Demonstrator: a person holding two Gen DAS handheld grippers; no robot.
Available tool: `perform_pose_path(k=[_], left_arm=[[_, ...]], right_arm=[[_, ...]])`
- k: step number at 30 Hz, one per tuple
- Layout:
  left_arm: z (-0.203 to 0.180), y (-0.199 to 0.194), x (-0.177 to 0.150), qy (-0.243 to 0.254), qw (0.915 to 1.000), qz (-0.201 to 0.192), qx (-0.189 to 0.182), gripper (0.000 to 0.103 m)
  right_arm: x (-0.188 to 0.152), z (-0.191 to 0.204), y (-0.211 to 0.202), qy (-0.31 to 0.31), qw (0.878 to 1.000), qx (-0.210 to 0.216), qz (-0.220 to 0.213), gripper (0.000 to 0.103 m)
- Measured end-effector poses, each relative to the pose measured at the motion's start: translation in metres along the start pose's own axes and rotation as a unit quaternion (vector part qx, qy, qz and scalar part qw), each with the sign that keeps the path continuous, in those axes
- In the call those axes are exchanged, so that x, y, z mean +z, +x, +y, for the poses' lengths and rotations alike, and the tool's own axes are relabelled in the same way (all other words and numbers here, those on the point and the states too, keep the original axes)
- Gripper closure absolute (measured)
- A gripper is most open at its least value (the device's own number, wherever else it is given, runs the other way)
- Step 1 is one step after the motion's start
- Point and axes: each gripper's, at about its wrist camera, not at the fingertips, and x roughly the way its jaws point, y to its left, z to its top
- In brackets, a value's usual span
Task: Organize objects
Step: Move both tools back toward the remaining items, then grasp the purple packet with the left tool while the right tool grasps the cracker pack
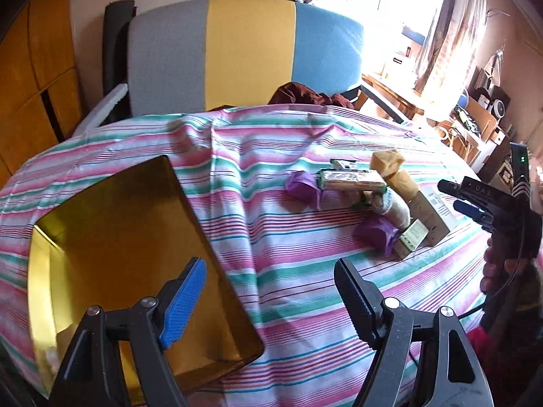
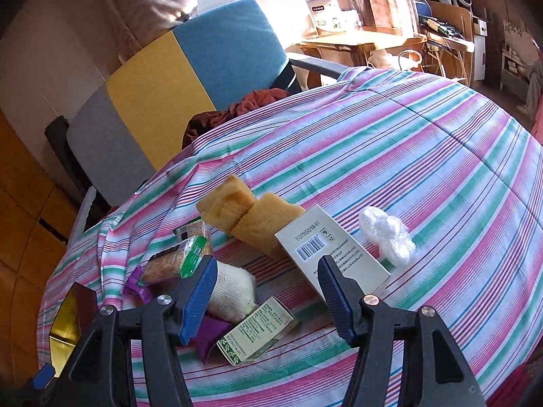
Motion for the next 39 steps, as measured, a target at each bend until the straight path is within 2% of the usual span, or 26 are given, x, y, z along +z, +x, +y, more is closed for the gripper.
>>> perform_pose_path(k=[4,6,9,14,21,26,30,32,35,39], left_arm=[[-0.018,0.028,0.016,-0.008,0.9995,0.024,-0.021,0.028],[-0.020,0.047,0.024,-0.030,0.9978,0.047,-0.037,0.034],[-0.019,0.078,0.036,-0.086,0.9907,0.087,-0.059,0.036],[-0.018,0.118,0.053,-0.153,0.9782,0.118,-0.077,0.041],[-0.009,0.168,0.074,-0.226,0.9599,0.138,-0.092,0.041],[0.002,0.191,0.090,-0.254,0.9527,0.136,-0.098,0.041],[0.005,0.195,0.107,-0.241,0.9586,0.116,-0.097,0.040],[0.008,0.194,0.107,-0.228,0.9636,0.118,-0.075,0.039],[0.007,0.192,0.104,-0.188,0.9733,0.124,-0.044,0.039],[-0.010,0.188,0.101,-0.114,0.9848,0.127,-0.033,0.037]], right_arm=[[-0.001,0.001,-0.002,-0.001,1.000,0.013,0.002,0.040],[-0.001,0.001,-0.002,0.000,1.000,0.018,0.005,0.040],[0.000,0.002,-0.001,0.000,1.000,0.025,0.009,0.040],[0.000,0.003,-0.001,0.001,0.999,0.036,0.013,0.039],[0.001,0.000,0.003,0.010,0.999,0.045,0.024,0.039],[0.002,-0.003,0.006,0.018,0.998,0.046,0.033,0.039],[0.002,-0.006,0.008,0.025,0.998,0.048,0.038,0.039],[0.002,-0.006,0.007,0.026,0.998,0.051,0.038,0.039],[0.002,-0.005,0.007,0.025,0.998,0.052,0.040,0.039],[0.002,-0.004,0.008,0.024,0.997,0.052,0.044,0.039]])
